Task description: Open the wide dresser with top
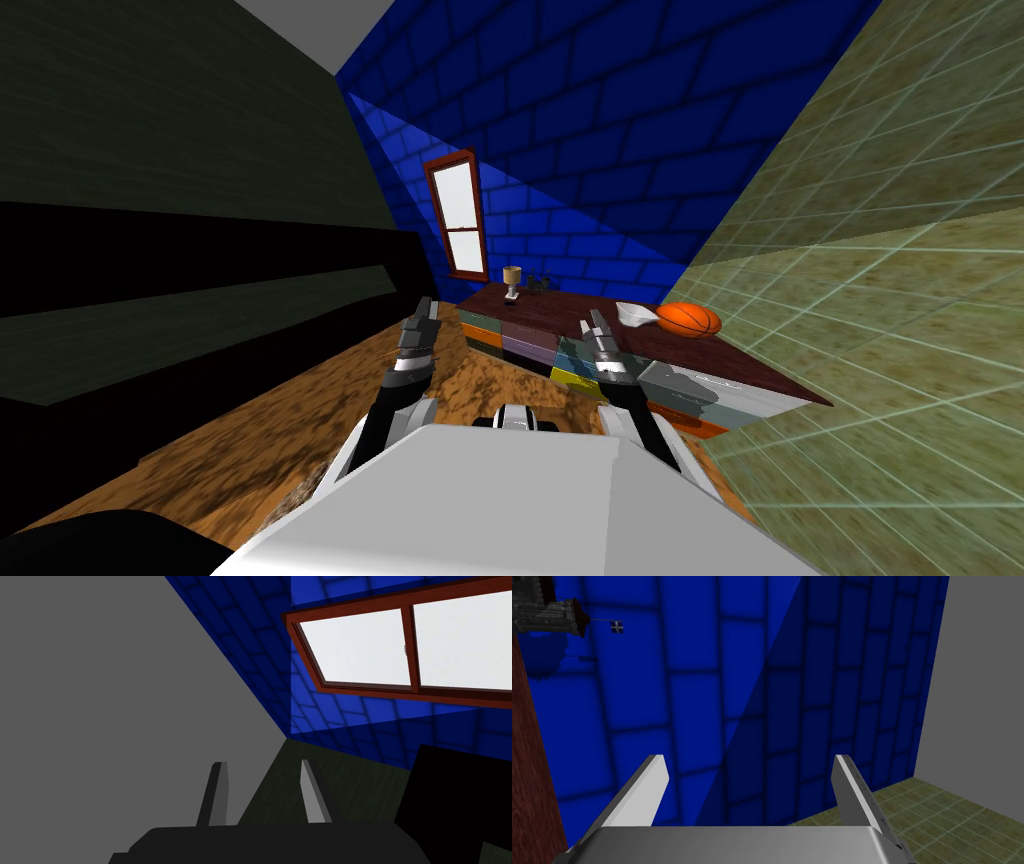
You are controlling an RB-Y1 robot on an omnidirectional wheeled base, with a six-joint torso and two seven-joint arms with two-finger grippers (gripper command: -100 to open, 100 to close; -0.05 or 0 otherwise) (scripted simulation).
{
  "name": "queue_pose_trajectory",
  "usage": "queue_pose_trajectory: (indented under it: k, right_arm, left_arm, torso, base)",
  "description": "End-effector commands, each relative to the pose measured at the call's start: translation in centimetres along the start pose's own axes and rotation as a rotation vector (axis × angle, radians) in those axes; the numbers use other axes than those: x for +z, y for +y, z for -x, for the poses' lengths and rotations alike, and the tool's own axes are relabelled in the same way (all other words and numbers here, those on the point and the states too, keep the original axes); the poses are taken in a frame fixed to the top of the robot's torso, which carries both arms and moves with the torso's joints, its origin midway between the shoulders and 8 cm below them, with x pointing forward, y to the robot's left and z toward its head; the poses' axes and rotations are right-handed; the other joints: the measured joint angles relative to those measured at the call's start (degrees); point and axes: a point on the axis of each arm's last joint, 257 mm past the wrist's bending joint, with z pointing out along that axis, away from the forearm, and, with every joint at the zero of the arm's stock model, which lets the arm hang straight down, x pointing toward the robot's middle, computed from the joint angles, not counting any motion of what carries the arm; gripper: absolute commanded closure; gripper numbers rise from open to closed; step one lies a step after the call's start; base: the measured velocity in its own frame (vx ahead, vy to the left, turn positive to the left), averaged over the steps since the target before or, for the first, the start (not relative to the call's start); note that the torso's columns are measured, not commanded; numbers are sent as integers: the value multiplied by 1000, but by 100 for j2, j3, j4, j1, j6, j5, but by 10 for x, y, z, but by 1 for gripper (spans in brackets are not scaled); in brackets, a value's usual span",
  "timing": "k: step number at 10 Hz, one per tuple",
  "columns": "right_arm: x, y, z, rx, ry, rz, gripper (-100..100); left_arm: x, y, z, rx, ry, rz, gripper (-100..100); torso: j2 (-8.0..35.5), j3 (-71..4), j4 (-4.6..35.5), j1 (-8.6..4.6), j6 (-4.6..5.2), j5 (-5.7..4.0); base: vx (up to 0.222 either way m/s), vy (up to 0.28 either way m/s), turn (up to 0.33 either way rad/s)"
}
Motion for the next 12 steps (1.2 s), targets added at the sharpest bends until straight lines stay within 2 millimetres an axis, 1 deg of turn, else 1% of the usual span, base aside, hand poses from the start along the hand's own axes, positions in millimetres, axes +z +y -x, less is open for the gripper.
queue_pose_trajectory:
  k: [1, 2, 3, 4, 5, 6, 7, 8, 9, 10, 12]
  right_arm:
    - [-8, -43, -9, -68, 34, -115, -100]
    - [-14, -67, -13, -98, 50, -186, -100]
    - [-16, -72, -14, -118, 57, -196, -100]
    - [-26, -101, -18, -149, 75, -270, -100]
    - [-27, -104, -18, -171, 79, -282, -100]
    - [-40, -133, -21, -202, 96, -362, -100]
    - [-41, -135, -21, -229, 102, -371, -100]
    - [-55, -164, -23, -262, 121, -449, -100]
    - [-57, -167, -22, -290, 125, -463, -100]
    - [-74, -194, -25, -322, 147, -535, -100]
    - [-77, -198, -22, -356, 149, -555, -100]
  left_arm:
    - [0, 0, 0, 0, 0, 0, 0]
    - [0, 0, 0, 0, 0, 0, 0]
    - [0, 0, 0, 0, 0, 0, 0]
    - [0, 0, 0, 0, 0, 0, 0]
    - [0, 0, 0, 0, 0, 0, 0]
    - [0, 0, 0, 0, 0, 0, 0]
    - [0, 0, 0, 0, 0, 0, 0]
    - [0, 0, 0, 0, 0, 0, 0]
    - [0, 0, 0, 0, 0, 0, 0]
    - [0, 0, 0, 0, 0, 0, 0]
    - [0, 0, 0, 0, 0, 0, 0]
  torso:
    - [0, 0, 0, 7, 0, 2]
    - [4, 2, 1, 0, 1, 1]
    - [5, 4, 1, 3, 0, 0]
    - [5, 3, 2, -3, 1, 0]
    - [2, 1, 1, -1, -1, -1]
    - [2, 1, 1, 1, 1, 1]
    - [-1, 0, -1, 6, -1, 1]
    - [2, 1, 1, 3, 0, 2]
    - [4, 3, 1, 10, 0, 2]
    - [5, 3, 2, 4, 1, 2]
    - [3, 1, 1, -3, 0, 0]
  base:
    - [2, 55, 14]
    - [-1, 61, 32]
    - [-1, 47, 14]
    - [0, 48, 33]
    - [7, 45, 19]
    - [15, 54, 37]
    - [10, 50, 22]
    - [5, 73, 54]
    - [5, 69, 18]
    - [12, 65, 49]
    - [9, 40, 10]
